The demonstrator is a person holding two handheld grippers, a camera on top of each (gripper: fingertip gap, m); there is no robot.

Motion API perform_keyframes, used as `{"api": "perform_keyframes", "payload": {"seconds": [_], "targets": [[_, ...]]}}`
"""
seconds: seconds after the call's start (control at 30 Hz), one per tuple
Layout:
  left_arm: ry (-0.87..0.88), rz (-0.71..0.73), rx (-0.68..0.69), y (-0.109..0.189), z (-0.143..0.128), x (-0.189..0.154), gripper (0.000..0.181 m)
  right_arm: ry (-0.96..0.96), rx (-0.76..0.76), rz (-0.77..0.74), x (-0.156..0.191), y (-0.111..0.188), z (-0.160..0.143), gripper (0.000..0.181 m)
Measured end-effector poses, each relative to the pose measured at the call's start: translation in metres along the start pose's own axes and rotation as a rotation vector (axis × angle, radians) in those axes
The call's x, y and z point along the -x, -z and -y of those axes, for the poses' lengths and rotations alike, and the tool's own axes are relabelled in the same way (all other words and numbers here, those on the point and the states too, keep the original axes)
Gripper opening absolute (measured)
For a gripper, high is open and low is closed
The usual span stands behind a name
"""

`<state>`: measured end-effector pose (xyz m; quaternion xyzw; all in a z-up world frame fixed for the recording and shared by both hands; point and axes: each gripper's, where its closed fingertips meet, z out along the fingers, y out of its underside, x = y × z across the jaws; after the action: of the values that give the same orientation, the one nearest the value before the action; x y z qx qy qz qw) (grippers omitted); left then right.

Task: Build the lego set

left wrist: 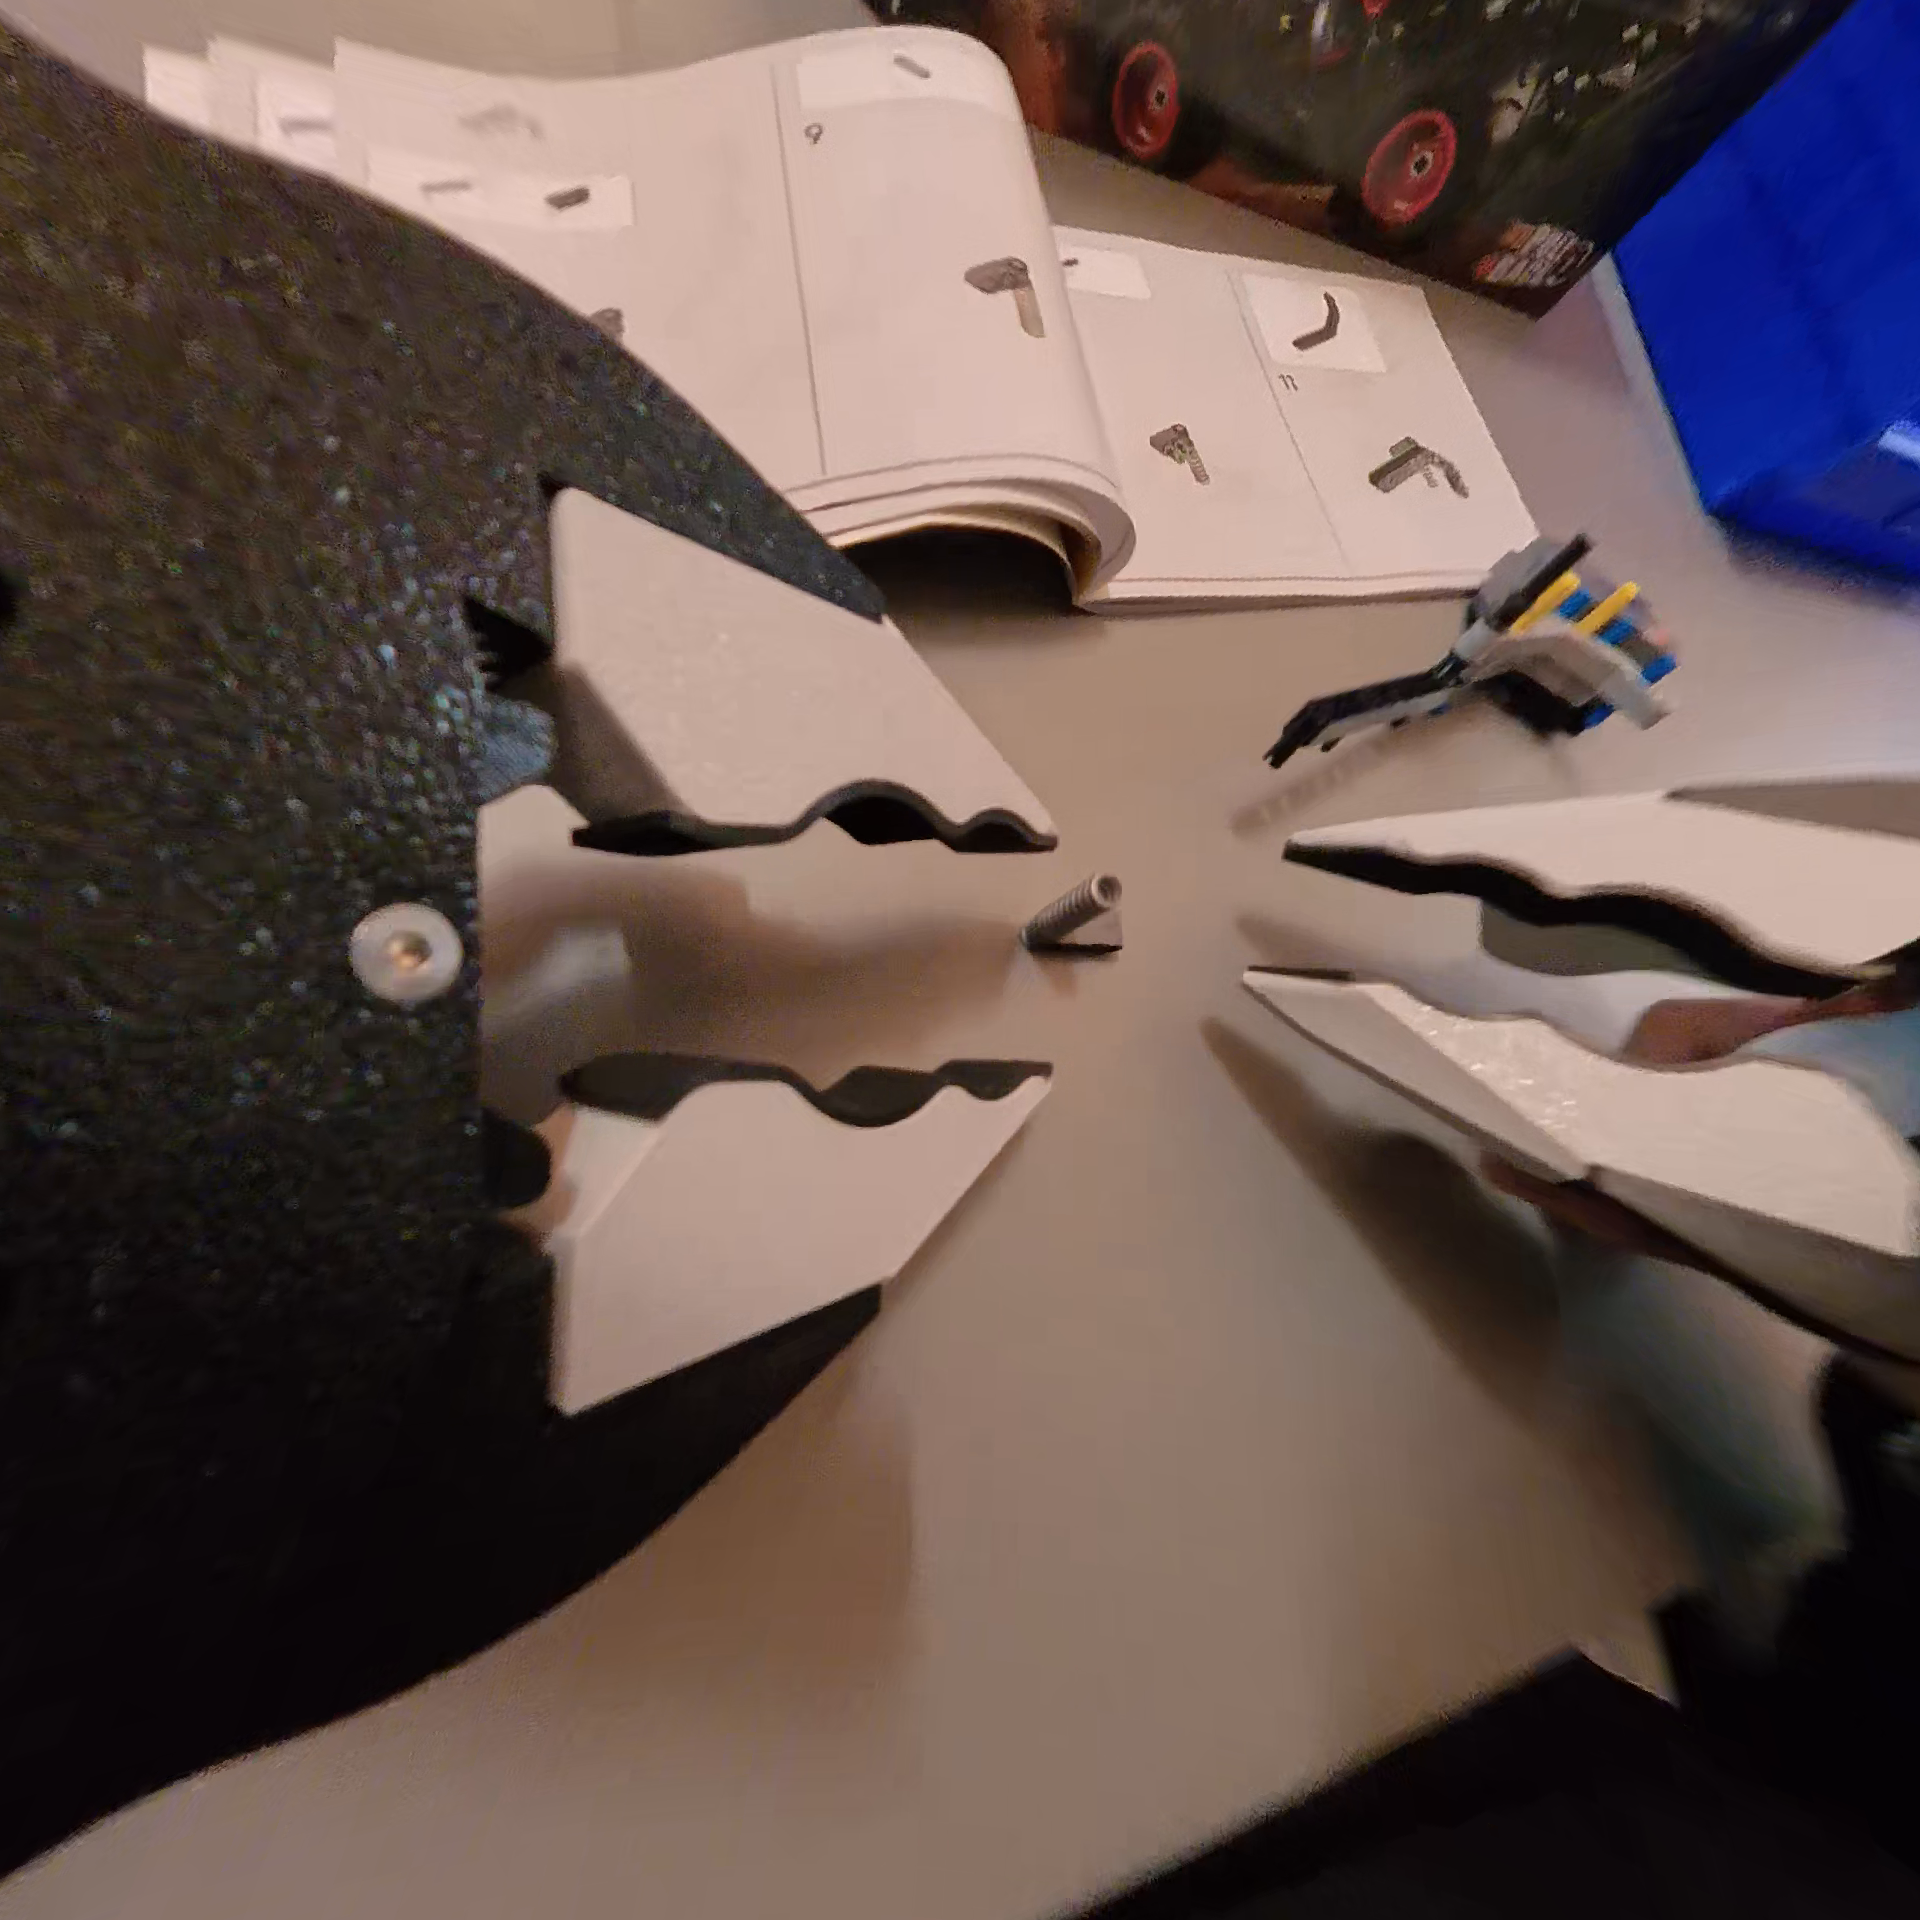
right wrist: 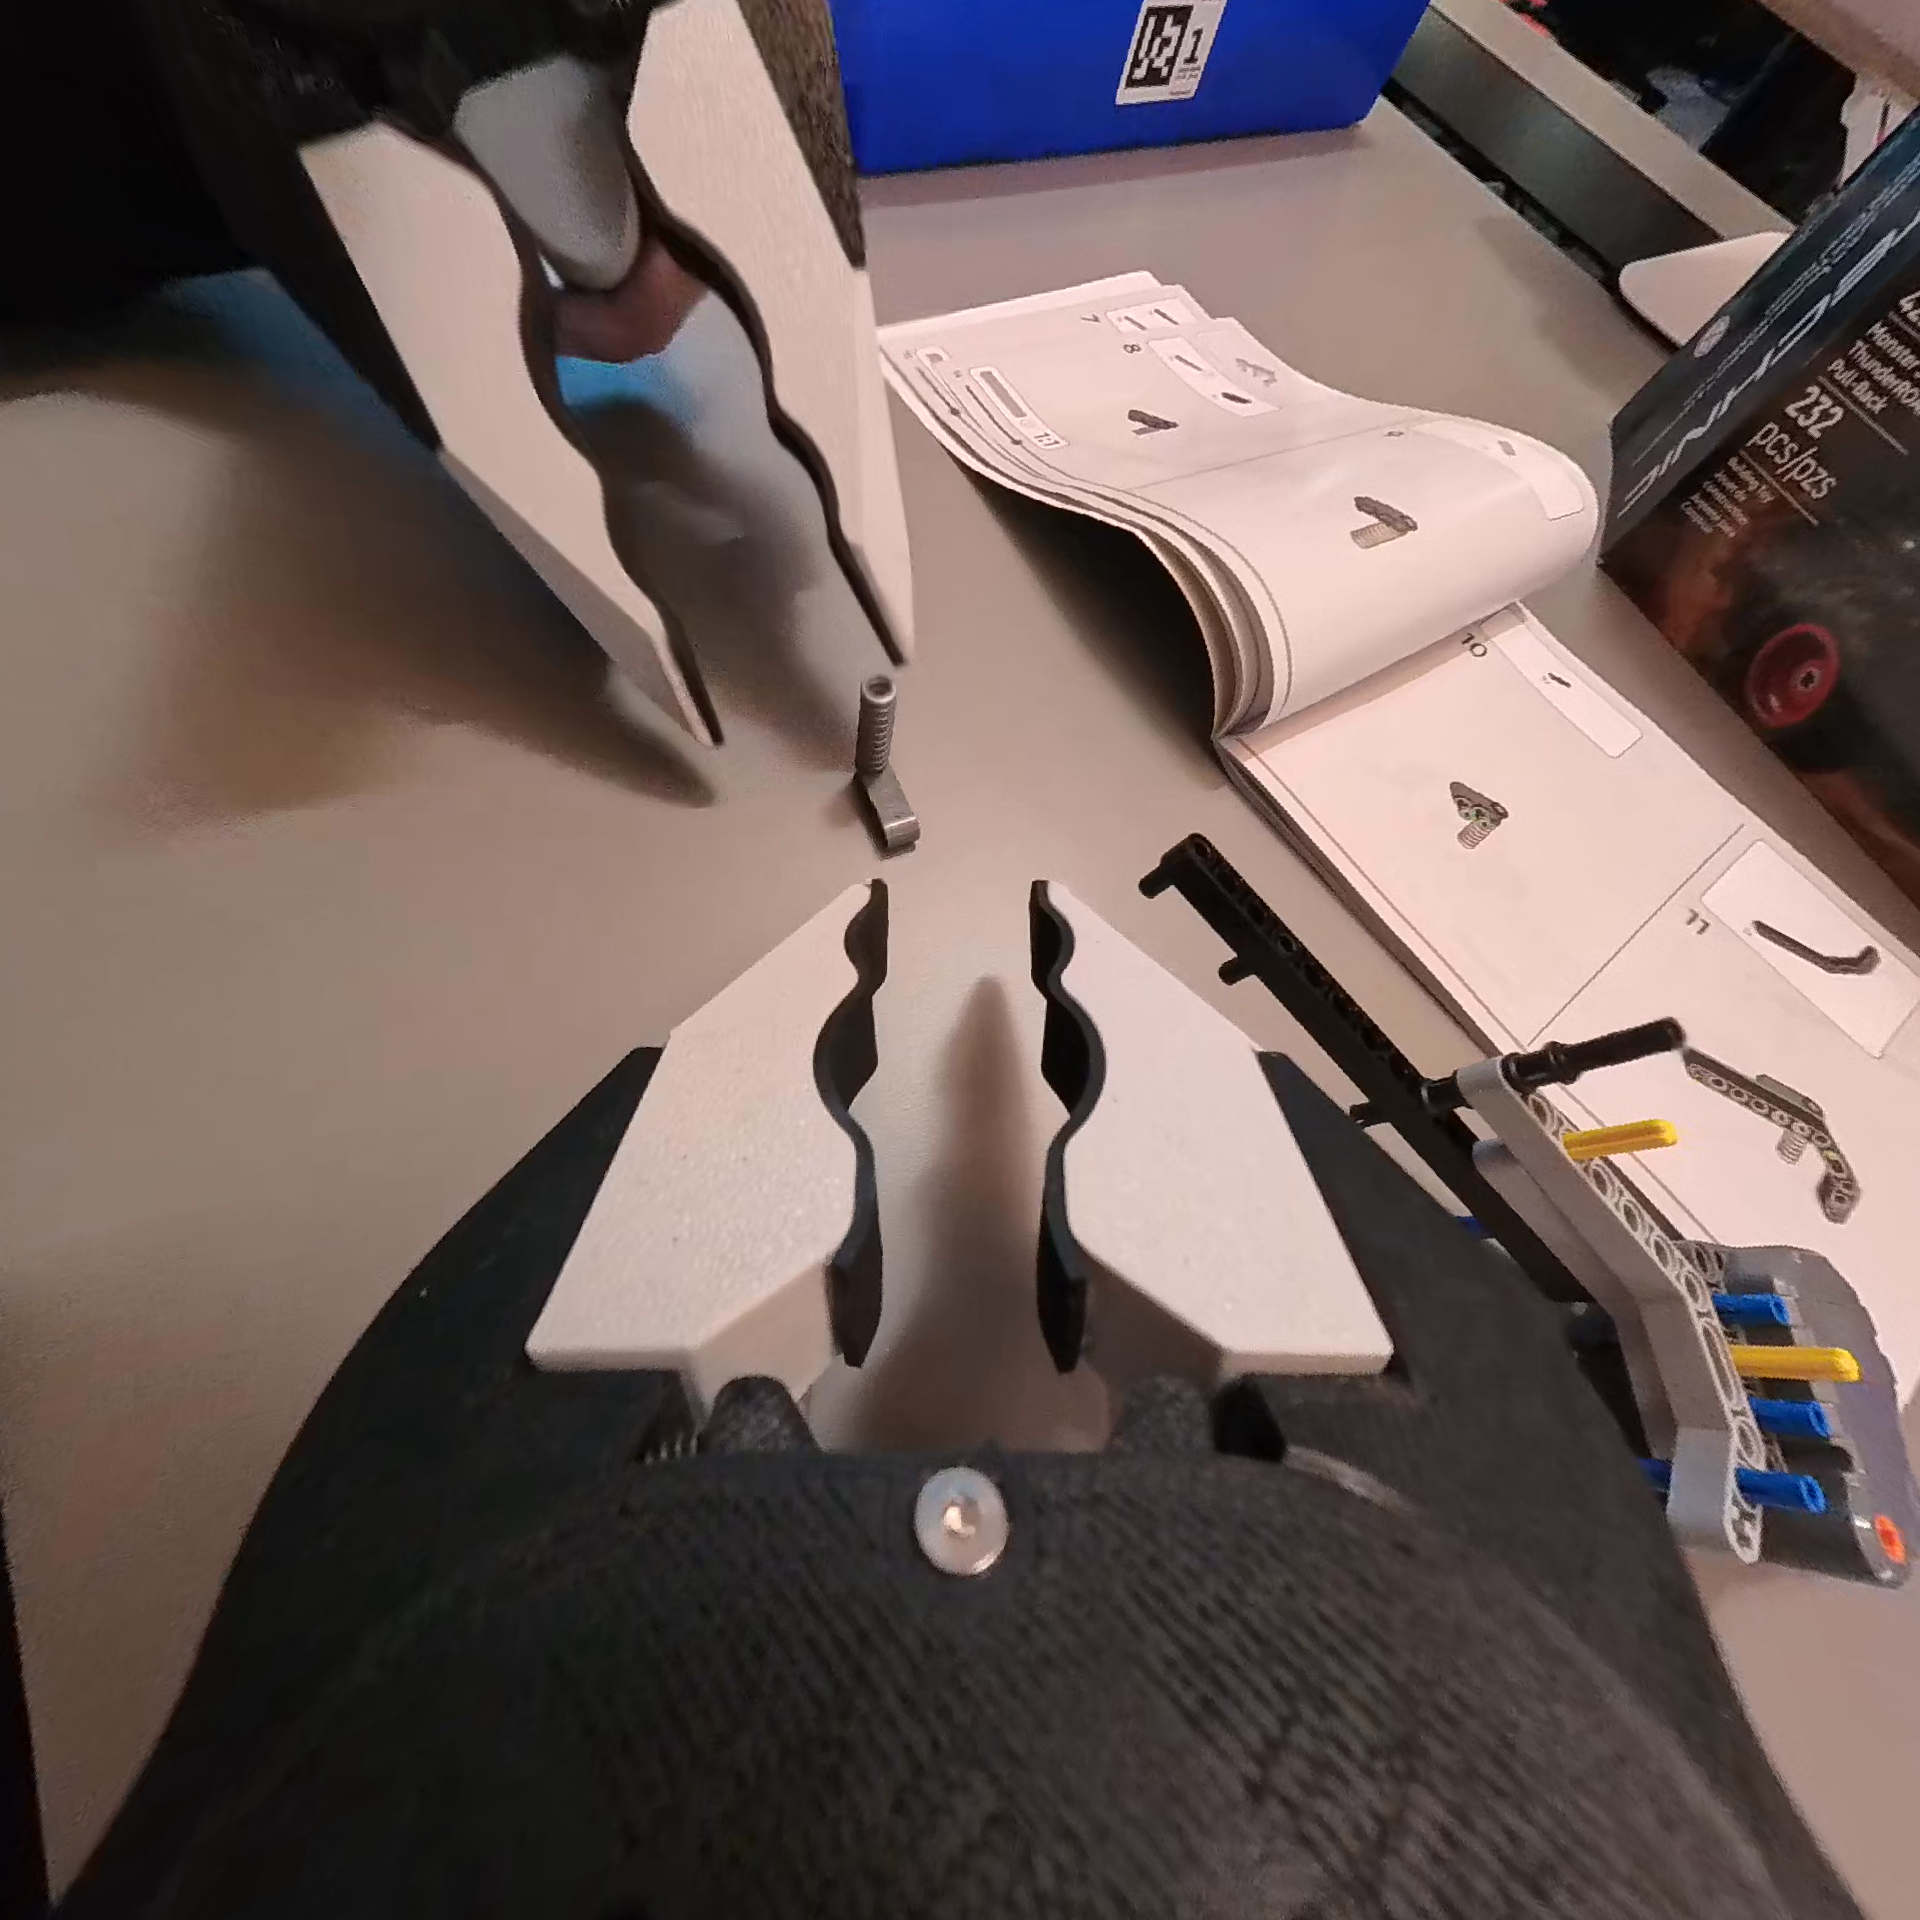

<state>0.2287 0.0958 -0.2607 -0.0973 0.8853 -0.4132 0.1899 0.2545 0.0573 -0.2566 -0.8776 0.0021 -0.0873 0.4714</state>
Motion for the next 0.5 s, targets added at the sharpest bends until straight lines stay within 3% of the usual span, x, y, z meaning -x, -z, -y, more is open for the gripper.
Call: {"api": "perform_keyframes", "payload": {"seconds": [0.03,0.33,0.4,0.5], "targets": [[0.051,-0.015,-0.042,0.006,0.004,0.002,0.038,-0.011,-0.003,0.005,-0.001,0.000,0.000,0.025],[0.464,0.058,-0.546,0.064,0.032,0.058,0.030,-0.016,-0.040,0.004,-0.010,0.003,0.004,0.027],[0.482,0.076,-0.608,0.071,0.036,0.063,0.028,-0.026,-0.048,0.007,-0.010,0.003,0.005,0.026],[0.469,0.091,-0.581,0.069,0.031,0.064,0.027,-0.054,-0.066,0.026,-0.011,0.005,0.007,0.025]]}}
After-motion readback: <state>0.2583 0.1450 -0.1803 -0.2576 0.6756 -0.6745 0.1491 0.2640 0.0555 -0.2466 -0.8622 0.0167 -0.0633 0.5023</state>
